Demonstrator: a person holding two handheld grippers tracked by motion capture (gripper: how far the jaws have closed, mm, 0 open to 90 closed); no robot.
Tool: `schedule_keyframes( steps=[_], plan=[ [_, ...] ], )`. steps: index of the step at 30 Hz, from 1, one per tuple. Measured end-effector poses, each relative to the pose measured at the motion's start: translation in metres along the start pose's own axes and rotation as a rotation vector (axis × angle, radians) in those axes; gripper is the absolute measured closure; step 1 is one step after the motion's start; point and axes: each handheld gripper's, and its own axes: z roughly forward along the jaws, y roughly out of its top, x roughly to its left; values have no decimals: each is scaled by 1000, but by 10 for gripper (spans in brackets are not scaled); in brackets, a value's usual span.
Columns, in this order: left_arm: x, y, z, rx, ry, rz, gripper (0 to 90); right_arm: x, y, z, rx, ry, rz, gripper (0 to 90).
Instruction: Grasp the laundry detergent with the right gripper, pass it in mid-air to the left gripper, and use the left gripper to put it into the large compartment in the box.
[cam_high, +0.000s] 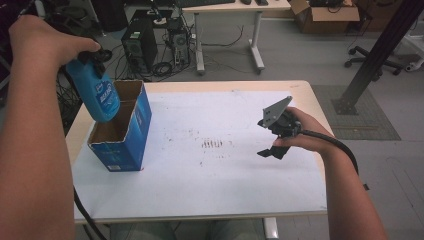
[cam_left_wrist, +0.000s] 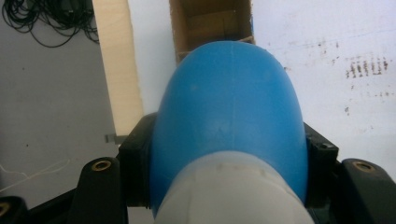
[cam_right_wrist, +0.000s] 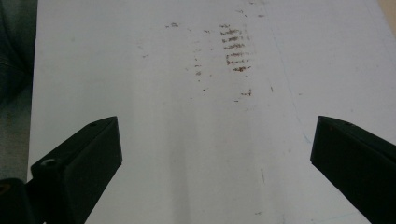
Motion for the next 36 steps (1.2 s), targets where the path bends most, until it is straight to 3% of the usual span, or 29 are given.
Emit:
schedule_keyframes(
  steps=[11,25,36],
  plan=[
    [3,-3,18,-9,-27,-20,375,1,5,1,-3,2,-10,20],
    [-3,-5,49,9,-23,-29,375,3,7,4,3,7,-15,20],
    [-3,-9,74,15,-21,-63,376,4,8,6,1,9,-18,20]
  ],
)
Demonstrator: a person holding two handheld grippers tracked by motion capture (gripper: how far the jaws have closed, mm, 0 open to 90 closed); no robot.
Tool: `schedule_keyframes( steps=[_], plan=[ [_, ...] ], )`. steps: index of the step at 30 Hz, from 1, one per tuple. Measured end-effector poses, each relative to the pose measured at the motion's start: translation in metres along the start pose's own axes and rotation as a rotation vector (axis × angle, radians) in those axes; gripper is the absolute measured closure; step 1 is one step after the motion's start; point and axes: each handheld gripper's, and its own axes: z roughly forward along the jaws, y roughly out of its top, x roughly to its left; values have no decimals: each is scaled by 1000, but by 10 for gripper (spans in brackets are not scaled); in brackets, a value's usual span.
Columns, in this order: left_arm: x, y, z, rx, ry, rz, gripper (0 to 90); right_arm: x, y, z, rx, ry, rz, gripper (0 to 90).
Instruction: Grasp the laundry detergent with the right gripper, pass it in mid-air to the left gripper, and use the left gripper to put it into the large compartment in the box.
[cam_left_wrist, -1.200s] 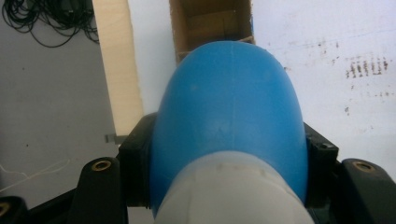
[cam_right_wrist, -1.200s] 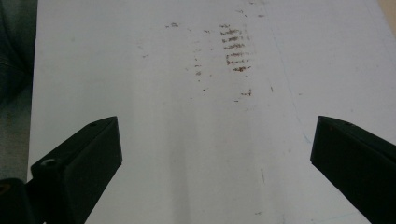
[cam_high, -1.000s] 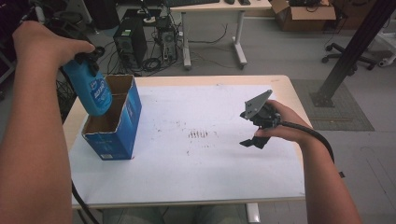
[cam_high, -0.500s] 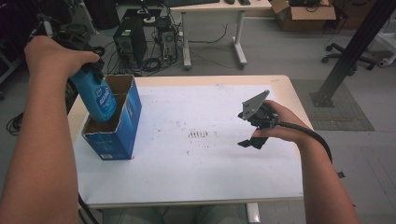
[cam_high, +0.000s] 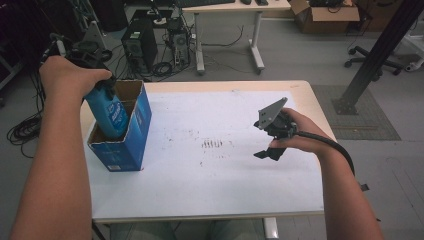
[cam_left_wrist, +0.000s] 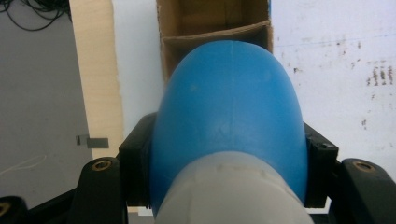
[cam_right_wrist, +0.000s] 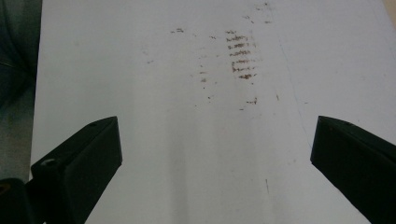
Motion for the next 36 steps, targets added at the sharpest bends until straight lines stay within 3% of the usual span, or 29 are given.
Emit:
schedule_keyframes(
  steps=[9,21,36],
  plan=[
    [-2,-3,18,-1,7,-1,375,2,1,2,-5,4,-6,20],
    [-2,-5,40,11,11,-2,375,0,-4,3,36,12,8,21],
    [-8,-7,66,31,27,16,376,-1,-4,5,50,20,12,22]
  ],
)
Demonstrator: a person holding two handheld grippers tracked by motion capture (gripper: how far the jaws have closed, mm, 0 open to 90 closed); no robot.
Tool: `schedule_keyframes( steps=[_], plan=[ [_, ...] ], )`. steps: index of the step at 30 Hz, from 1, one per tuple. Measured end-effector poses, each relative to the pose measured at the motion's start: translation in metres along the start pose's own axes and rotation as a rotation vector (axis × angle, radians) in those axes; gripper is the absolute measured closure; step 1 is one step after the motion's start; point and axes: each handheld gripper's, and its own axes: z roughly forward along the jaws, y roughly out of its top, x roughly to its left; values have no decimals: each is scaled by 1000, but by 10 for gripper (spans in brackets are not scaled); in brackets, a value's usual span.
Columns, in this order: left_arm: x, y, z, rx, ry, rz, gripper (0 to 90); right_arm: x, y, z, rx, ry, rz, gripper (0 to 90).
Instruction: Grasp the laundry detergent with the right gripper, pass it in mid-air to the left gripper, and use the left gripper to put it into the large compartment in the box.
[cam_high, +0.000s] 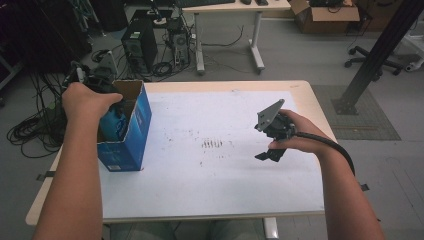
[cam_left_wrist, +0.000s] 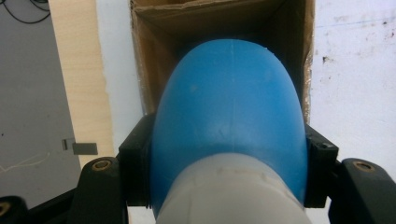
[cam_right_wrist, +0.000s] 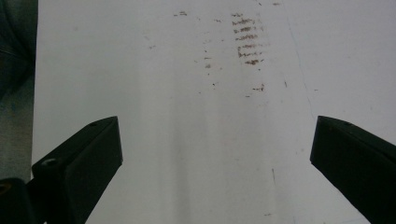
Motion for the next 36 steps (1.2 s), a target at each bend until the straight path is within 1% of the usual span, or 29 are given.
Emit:
schedule_keyframes(
  steps=[3,11,14,22,27,31,32,36],
  plan=[
    [0,0,6,6,-5,3,375,0,1,-1,5,0,-1,22],
    [0,-2,22,28,-13,5,375,1,1,0,-5,3,0,22],
    [1,-4,27,32,-18,-3,376,1,0,1,-6,4,-3,22],
    [3,-5,35,38,-27,-7,376,0,1,0,-8,-1,-3,22],
    [2,-6,39,39,-24,-2,376,0,2,0,-8,-2,-3,22],
    [1,-7,43,40,-31,-7,375,1,1,1,-11,-4,-1,22],
    [1,-8,43,41,-30,-2,376,1,1,1,-12,-4,0,22],
    [1,-8,46,43,-29,-2,376,1,2,1,-9,-3,-1,22]
  ],
)
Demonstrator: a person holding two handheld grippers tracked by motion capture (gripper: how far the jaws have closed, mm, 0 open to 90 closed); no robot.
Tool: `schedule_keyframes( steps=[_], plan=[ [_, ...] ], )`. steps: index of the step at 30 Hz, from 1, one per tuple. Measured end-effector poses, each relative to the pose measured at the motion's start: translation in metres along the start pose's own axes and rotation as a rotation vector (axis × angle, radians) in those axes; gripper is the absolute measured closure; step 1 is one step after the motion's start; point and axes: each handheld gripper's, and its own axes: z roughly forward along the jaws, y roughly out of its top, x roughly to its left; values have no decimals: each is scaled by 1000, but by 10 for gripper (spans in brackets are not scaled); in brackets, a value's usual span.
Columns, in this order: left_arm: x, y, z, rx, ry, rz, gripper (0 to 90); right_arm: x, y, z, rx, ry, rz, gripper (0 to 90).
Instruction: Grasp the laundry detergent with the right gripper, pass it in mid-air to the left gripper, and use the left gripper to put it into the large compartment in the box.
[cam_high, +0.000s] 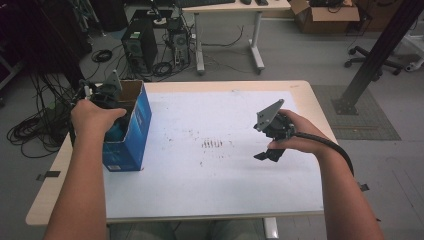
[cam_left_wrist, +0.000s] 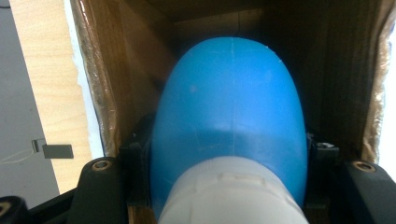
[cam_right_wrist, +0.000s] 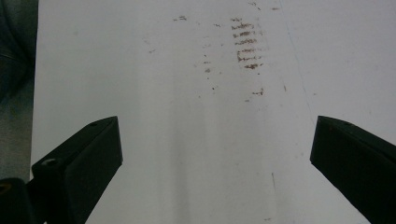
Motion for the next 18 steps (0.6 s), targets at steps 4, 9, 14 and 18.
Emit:
schedule_keyframes(
  steps=[4,9,14,18],
  plan=[
    [0,-1,3,0,-5,1,376,0,0,0,-3,-1,-1,22],
    [0,-1,5,-5,-7,1,376,0,0,0,-5,-2,0,22],
    [0,-1,6,-9,-5,8,375,0,0,1,-4,-1,-1,22],
    [0,-1,6,-17,-4,6,375,0,1,1,-9,-3,-2,22]
  ],
)
